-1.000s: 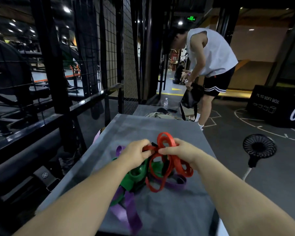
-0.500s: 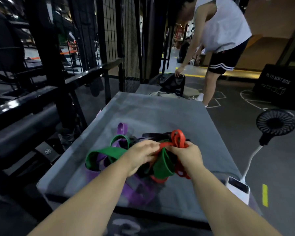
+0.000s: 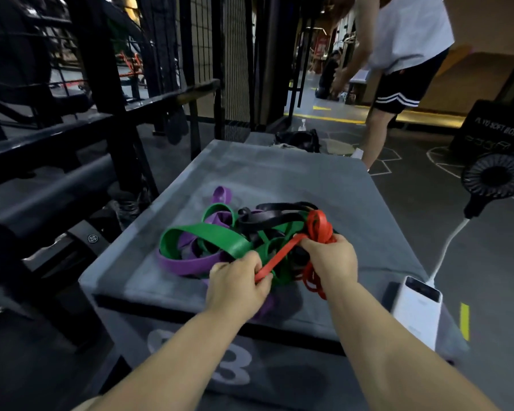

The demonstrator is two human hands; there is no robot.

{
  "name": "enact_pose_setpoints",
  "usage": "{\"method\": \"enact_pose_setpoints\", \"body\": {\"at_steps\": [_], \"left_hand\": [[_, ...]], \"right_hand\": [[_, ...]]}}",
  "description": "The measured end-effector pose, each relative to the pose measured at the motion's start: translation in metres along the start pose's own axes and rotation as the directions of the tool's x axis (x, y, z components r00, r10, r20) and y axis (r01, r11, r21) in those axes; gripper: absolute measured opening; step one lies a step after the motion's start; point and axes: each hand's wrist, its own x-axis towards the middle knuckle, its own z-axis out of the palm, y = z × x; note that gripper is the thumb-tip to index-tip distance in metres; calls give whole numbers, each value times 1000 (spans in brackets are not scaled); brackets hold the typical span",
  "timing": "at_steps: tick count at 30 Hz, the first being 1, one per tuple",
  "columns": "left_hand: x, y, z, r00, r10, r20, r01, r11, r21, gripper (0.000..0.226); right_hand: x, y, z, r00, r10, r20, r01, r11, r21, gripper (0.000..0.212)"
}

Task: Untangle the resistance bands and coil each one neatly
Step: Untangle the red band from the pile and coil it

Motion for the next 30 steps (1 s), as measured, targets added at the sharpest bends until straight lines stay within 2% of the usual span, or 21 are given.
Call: {"method": "enact_pose_setpoints", "body": {"at_steps": [3, 5, 8, 11, 13, 15, 16, 18, 19, 21, 23, 25, 26, 28, 30], "left_hand": [[-8, 7, 5, 988, -21, 151, 24, 999, -23, 39], [-10, 11, 9, 984, -37, 172, 30, 999, 43, 47], [-4, 8, 7, 997, -67, 36, 66, 997, 51, 38], [6, -4, 3, 977, -199, -74, 191, 976, -101, 30], [14, -10, -2, 946, -311, -86, 288, 934, -213, 26], [22, -11, -8, 917, -399, -20, 352, 831, -431, 19], [24, -6, -12, 896, -438, 71, 398, 720, -568, 14], [21, 6, -16, 838, -429, 336, 516, 424, -744, 8], [18, 14, -20, 811, -375, 450, 566, 308, -764, 6], [12, 27, -28, 769, -254, 587, 627, 122, -769, 7], [10, 34, -34, 767, -217, 603, 610, -43, -791, 10], [11, 33, -35, 791, -272, 548, 538, -116, -835, 8], [10, 33, -34, 805, -305, 508, 501, -108, -859, 8], [8, 32, -32, 823, -337, 458, 469, -52, -881, 8], [2, 35, -28, 822, -305, 481, 513, 33, -858, 5]], "right_hand": [[-3, 2, -7, 1000, 21, -12, -20, 999, 30, 23], [-7, 1, -9, 999, 31, -9, -31, 997, 64, 21], [-9, -3, -11, 1000, 2, -2, -2, 999, 49, 23], [-5, -6, -17, 998, -46, 53, 48, 998, -31, 33], [-2, -5, -24, 991, -73, 109, 84, 991, -103, 46], [-1, 0, -35, 990, -59, 130, 72, 993, -95, 48], [-1, 5, -40, 992, -47, 121, 55, 996, -66, 44], [-5, 14, -54, 997, -33, 66, 30, 999, 38, 32], [-7, 19, -61, 1000, -23, 20, 20, 993, 115, 27], [-13, 26, -76, 998, 14, -63, 6, 951, 309, 23], [-21, 31, -90, 996, 26, -87, 16, 896, 444, 15], [-28, 36, -101, 998, 17, -54, 11, 876, 482, 7], [-30, 38, -104, 999, 15, -38, 6, 870, 493, 5], [-30, 43, -105, 1000, 21, -13, -11, 860, 510, 4], [-30, 46, -102, 999, 40, 12, -41, 842, 538, 5]]}}
